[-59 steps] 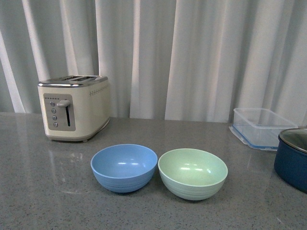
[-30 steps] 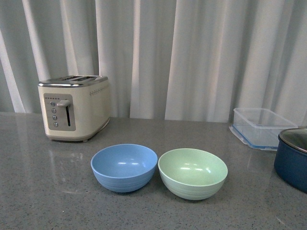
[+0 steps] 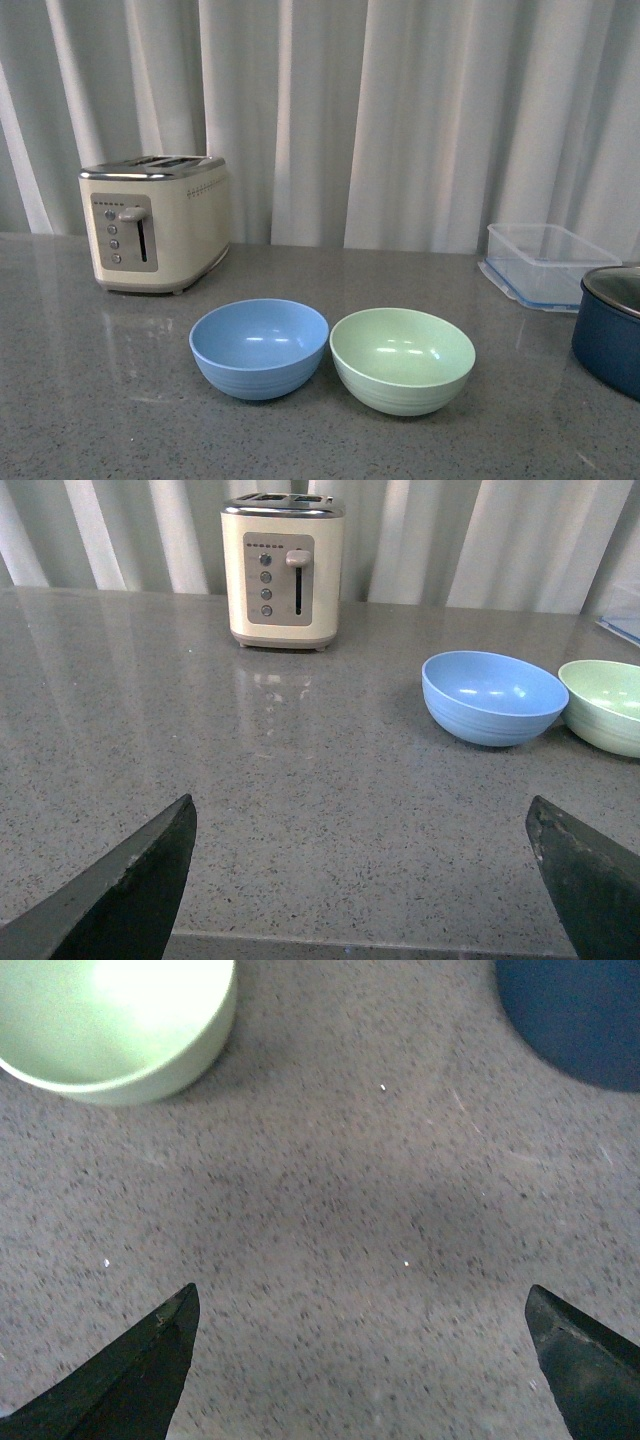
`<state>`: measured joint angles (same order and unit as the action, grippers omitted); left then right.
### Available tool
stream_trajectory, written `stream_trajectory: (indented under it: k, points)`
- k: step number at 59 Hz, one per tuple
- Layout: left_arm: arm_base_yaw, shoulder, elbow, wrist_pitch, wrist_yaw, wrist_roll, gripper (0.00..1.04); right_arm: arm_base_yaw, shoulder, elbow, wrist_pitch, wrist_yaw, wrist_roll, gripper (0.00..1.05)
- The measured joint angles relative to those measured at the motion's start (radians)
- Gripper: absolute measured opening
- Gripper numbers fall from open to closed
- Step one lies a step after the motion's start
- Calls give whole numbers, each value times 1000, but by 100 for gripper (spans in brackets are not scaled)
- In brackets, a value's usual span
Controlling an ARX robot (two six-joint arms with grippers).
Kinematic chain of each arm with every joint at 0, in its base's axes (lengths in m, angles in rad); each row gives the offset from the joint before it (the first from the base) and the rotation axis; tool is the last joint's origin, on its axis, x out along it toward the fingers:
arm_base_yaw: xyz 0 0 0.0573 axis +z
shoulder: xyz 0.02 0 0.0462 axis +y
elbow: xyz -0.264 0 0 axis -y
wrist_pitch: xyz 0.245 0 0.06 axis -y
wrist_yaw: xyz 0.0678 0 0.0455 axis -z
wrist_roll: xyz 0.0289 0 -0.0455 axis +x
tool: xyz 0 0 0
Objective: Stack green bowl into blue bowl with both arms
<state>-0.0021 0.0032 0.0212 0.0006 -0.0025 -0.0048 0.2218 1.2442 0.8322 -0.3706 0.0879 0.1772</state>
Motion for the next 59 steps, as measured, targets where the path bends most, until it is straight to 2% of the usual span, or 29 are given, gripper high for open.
stream_trajectory:
  k: [26,59]
  points:
    - [0,0,0,0,0,0,98,15,402,315,45,-40,53,95]
    - [0,0,0,0,0,0,98,10,623,501,53,-45,31,95]
